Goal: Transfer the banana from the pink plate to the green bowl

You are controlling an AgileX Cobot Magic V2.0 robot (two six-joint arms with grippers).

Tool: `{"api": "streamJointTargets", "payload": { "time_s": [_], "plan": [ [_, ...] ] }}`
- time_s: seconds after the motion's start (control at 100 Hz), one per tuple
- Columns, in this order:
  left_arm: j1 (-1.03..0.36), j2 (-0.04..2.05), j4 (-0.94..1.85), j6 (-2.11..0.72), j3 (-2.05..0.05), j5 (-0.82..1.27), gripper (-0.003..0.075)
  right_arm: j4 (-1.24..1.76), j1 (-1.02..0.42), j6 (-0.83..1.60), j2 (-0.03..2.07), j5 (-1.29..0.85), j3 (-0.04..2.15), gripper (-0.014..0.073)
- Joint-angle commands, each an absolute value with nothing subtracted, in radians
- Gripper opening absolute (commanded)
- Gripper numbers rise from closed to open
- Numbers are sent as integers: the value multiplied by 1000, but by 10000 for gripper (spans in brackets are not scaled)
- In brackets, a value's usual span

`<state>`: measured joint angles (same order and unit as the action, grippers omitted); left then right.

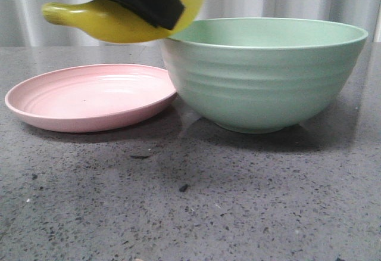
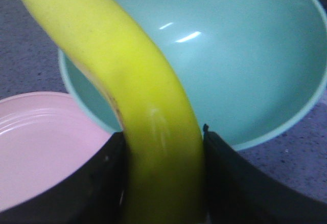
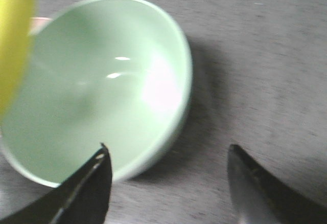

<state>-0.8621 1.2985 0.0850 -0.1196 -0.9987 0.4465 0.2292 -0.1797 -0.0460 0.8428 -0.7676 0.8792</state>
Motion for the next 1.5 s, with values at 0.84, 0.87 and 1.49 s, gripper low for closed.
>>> {"api": "streamJointTargets", "payload": {
  "time_s": [0.84,0.87,1.49],
  "plan": [
    [-990,1296,109,-120,-1036,331,212,604,-365,-38,1335,-531,1158,349],
    [-990,1296,109,-120,-1036,331,212,604,-365,-38,1335,-531,1158,299],
    [-920,1114,64,-126,-1047,325,409,553,-280,-15,1266,-455,1158,-54]
  ]
}}
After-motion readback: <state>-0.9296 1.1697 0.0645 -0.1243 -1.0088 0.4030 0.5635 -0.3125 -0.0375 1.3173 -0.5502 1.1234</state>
